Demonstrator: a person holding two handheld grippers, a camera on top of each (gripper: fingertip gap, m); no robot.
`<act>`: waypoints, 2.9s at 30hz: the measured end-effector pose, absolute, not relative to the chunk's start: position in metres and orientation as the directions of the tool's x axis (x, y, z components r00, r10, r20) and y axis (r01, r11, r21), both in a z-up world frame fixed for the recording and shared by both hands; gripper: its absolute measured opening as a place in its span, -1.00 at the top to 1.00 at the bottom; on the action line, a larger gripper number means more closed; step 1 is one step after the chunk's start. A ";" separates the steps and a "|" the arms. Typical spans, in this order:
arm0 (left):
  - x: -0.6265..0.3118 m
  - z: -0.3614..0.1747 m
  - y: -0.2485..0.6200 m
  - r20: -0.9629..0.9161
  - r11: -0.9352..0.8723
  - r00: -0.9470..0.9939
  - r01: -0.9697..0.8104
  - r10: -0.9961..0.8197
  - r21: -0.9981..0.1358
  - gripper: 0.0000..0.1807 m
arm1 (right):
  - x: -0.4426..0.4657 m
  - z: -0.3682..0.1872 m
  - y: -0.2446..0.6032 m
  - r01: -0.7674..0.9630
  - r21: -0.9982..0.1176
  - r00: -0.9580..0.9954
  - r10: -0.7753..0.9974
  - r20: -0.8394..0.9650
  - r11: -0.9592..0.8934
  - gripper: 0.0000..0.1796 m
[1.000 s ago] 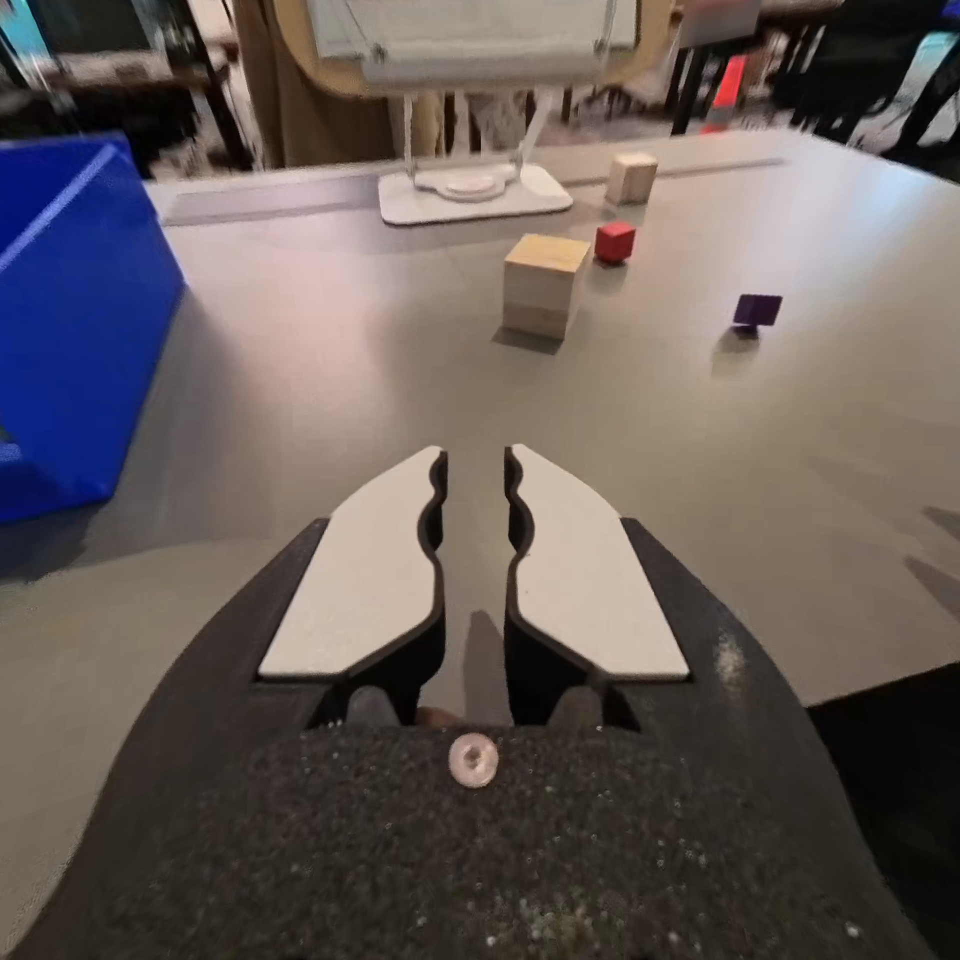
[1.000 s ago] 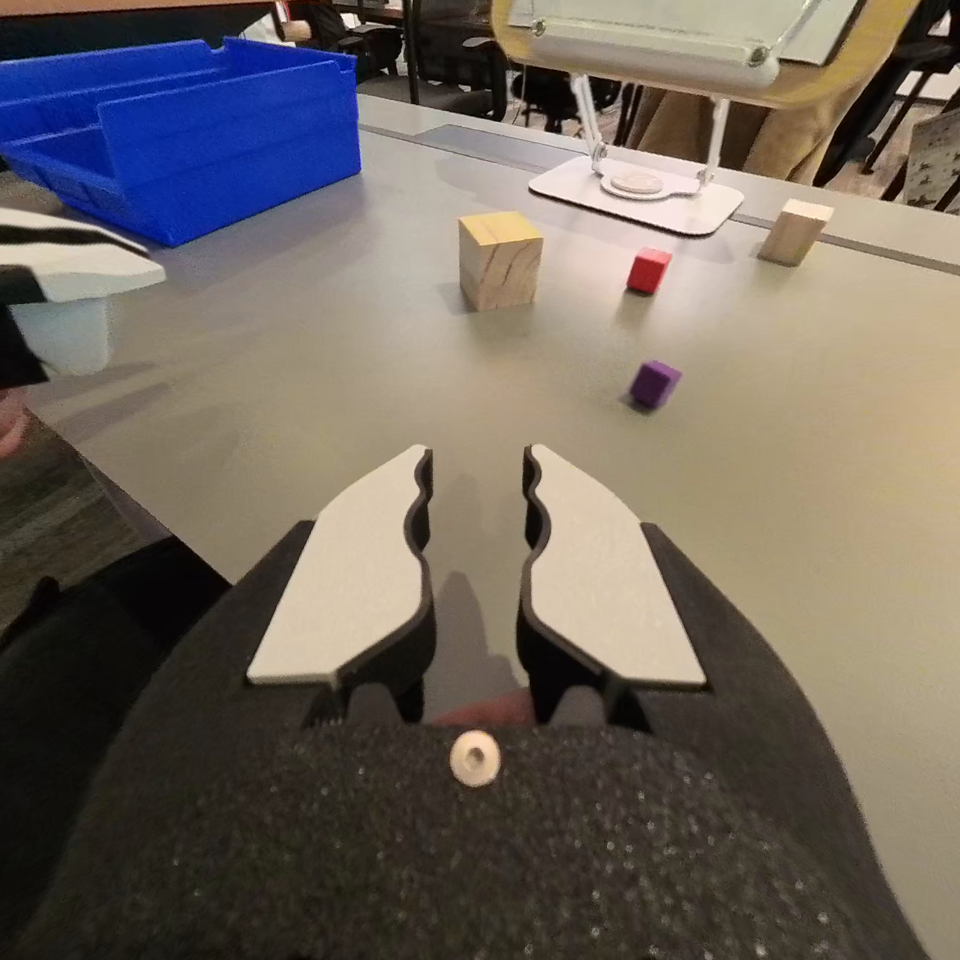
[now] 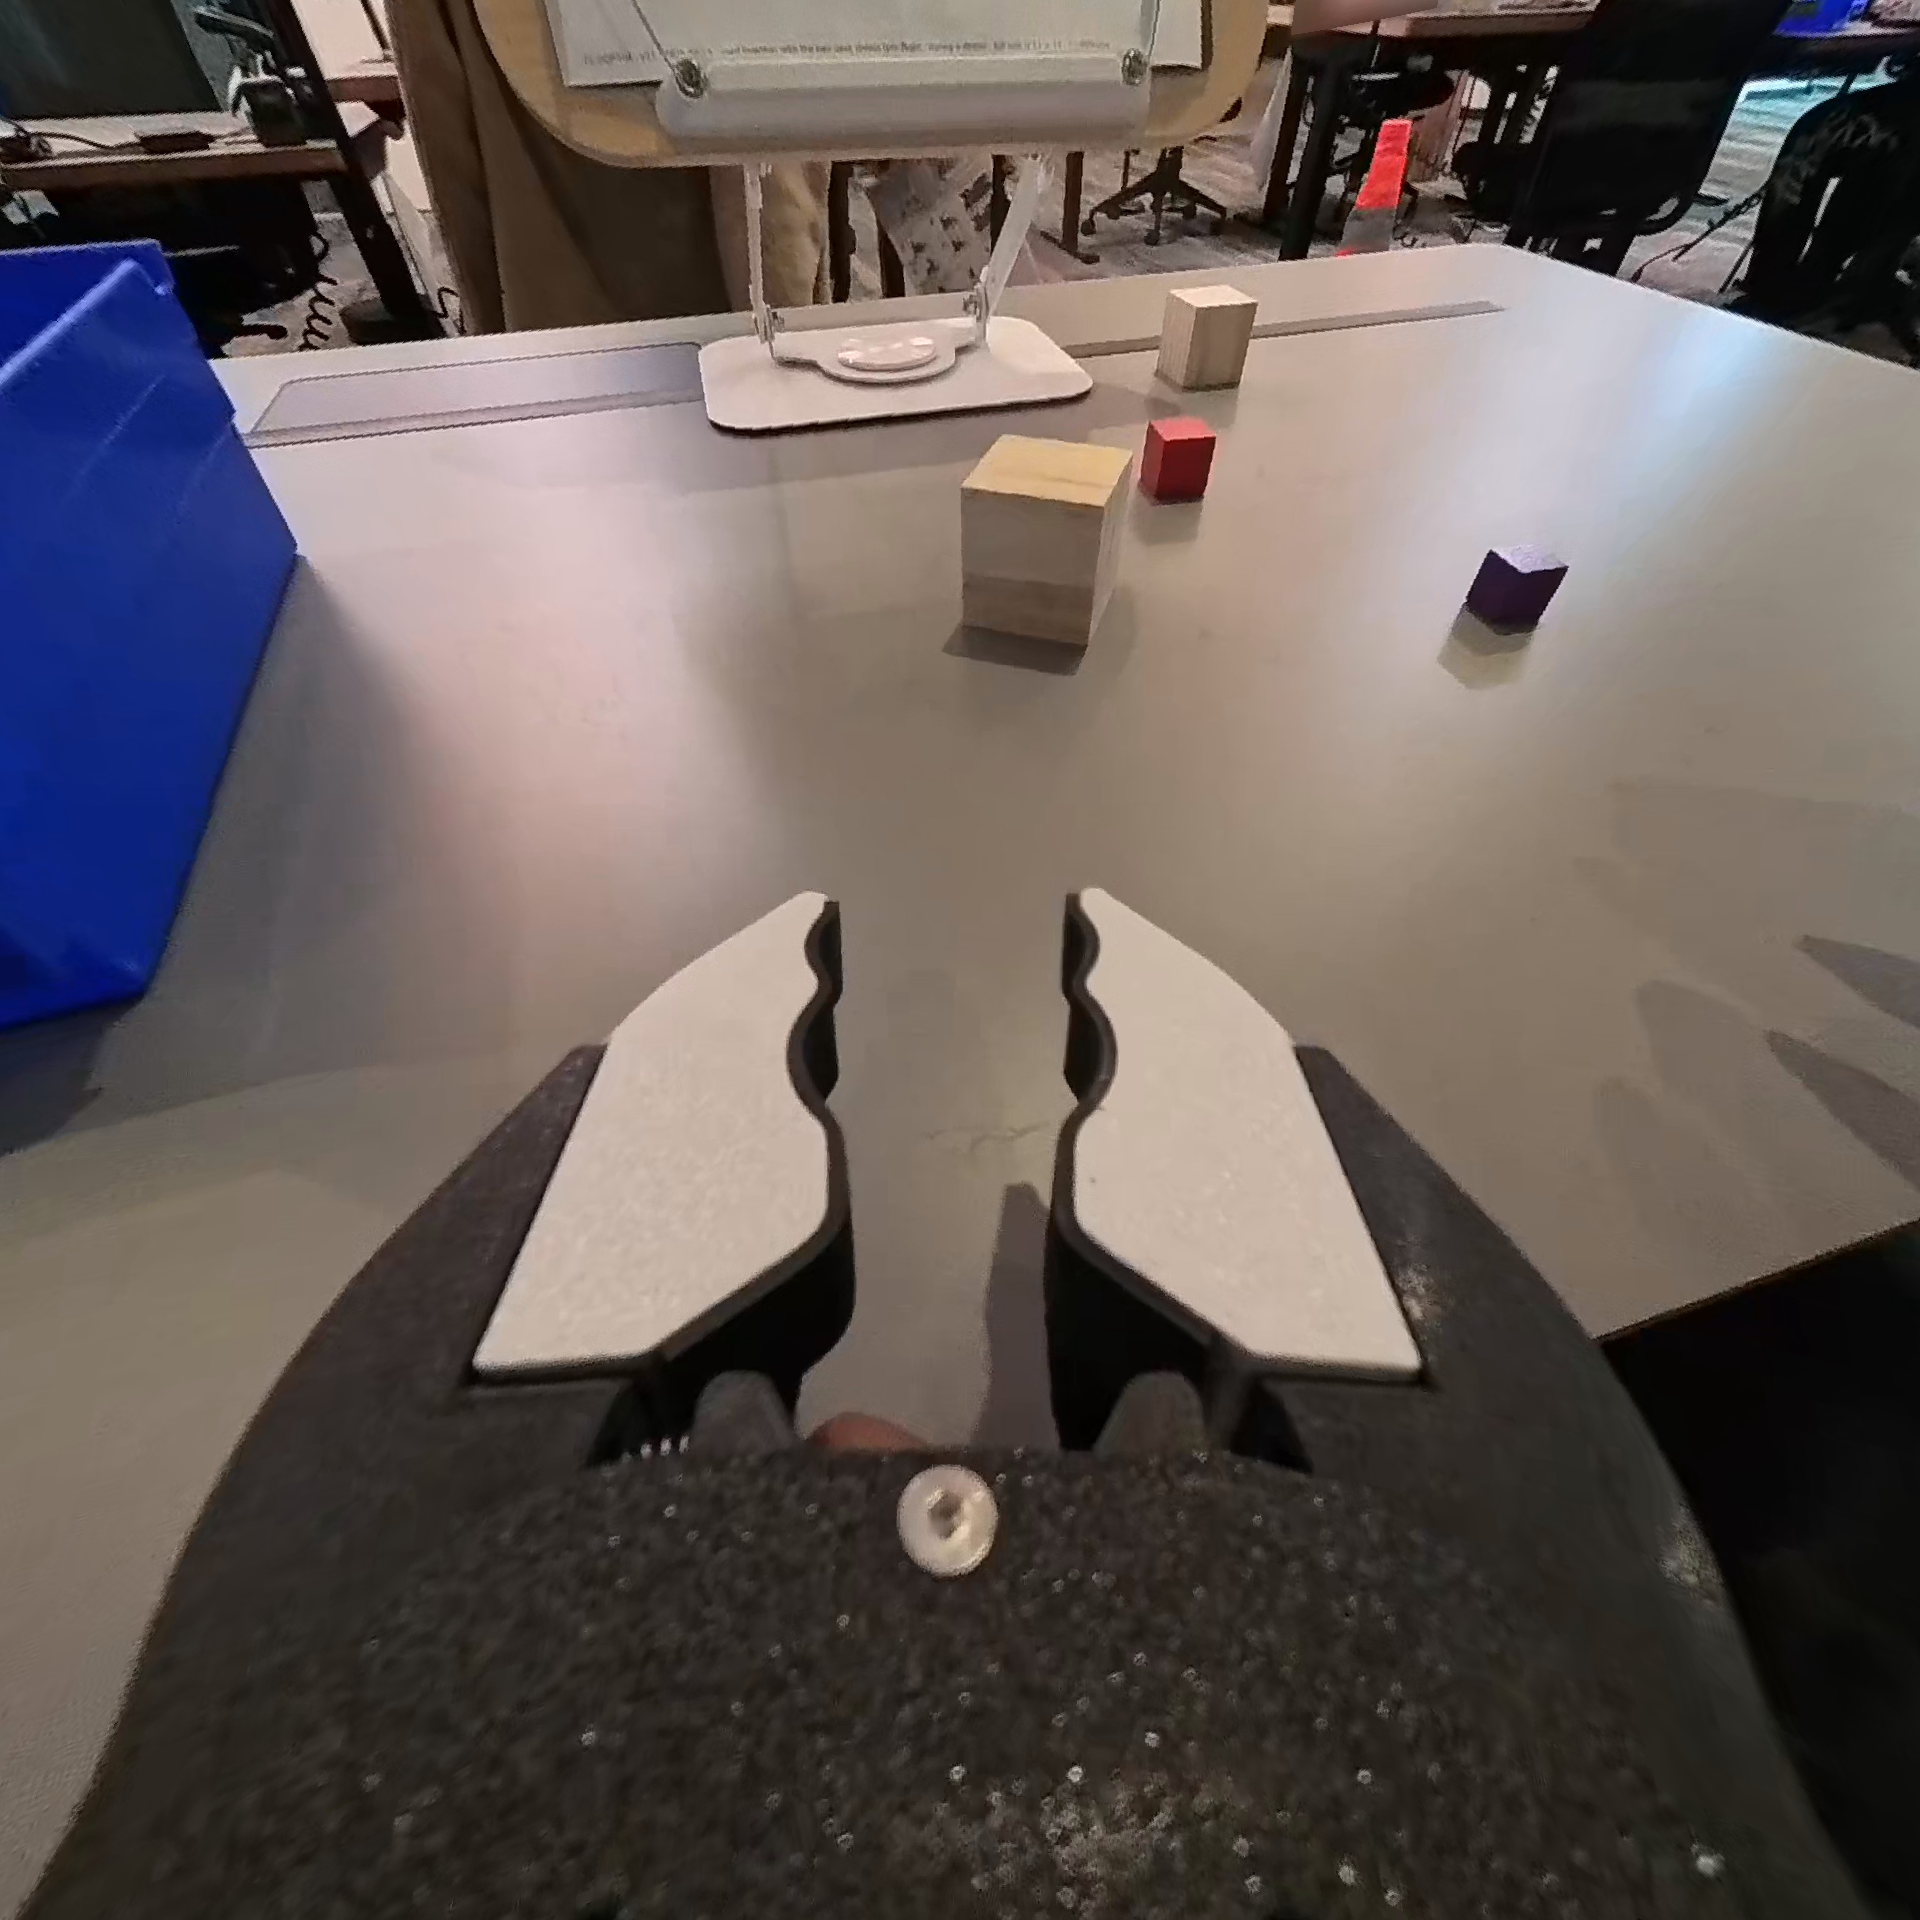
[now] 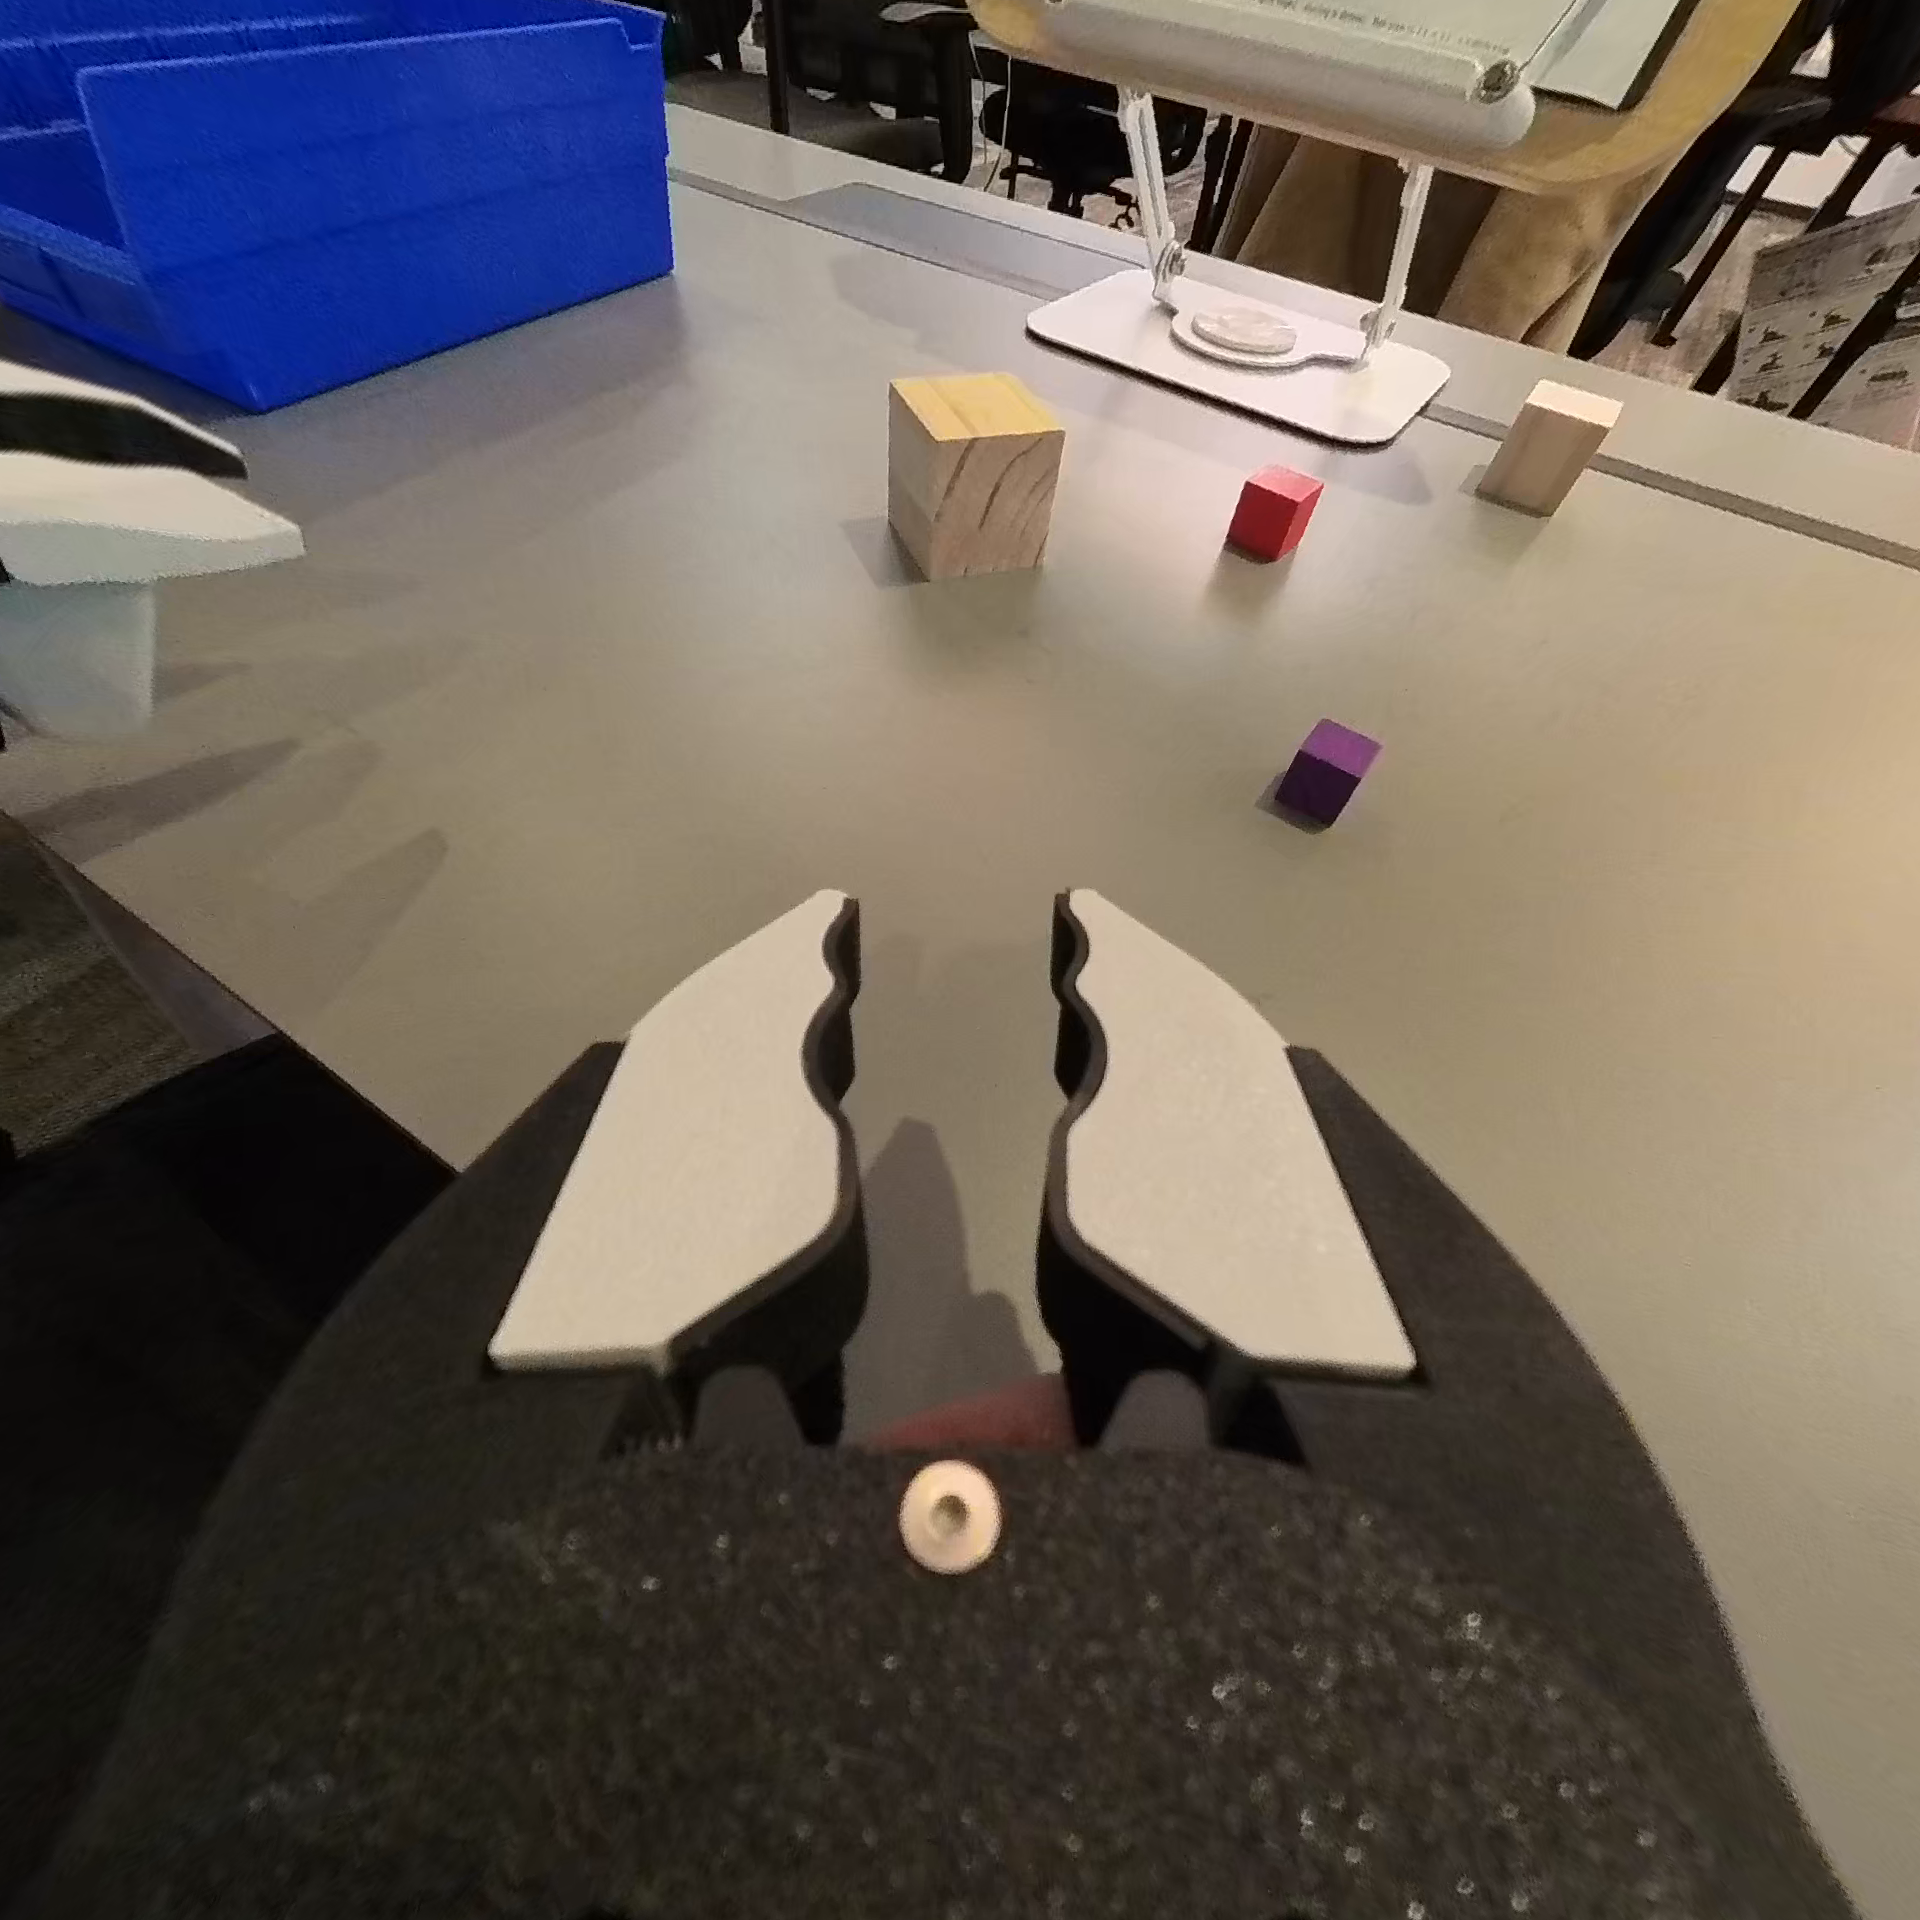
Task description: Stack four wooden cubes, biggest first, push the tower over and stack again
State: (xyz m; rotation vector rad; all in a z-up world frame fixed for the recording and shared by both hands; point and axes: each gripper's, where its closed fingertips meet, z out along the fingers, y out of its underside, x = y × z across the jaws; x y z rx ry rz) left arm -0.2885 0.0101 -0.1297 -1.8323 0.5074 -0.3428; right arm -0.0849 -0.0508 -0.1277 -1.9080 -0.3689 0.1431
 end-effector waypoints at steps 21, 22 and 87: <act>-0.146 -0.163 0.194 -0.104 -0.419 0.687 -0.548 -0.719 -0.724 0.31 | -0.073 -0.129 -0.053 0.222 -0.921 0.938 0.326 0.113 -0.319 0.63; -0.146 -0.162 0.196 -0.101 -0.405 0.660 -0.567 -0.745 -0.718 0.31 | -0.072 -0.129 -0.054 0.220 -0.922 0.939 0.326 0.112 -0.319 0.63; -0.265 -0.108 0.026 -0.073 -0.161 0.730 -0.246 -0.679 -0.956 0.34 | 0.040 -0.075 0.272 0.244 -0.879 0.964 0.205 0.172 -0.409 0.50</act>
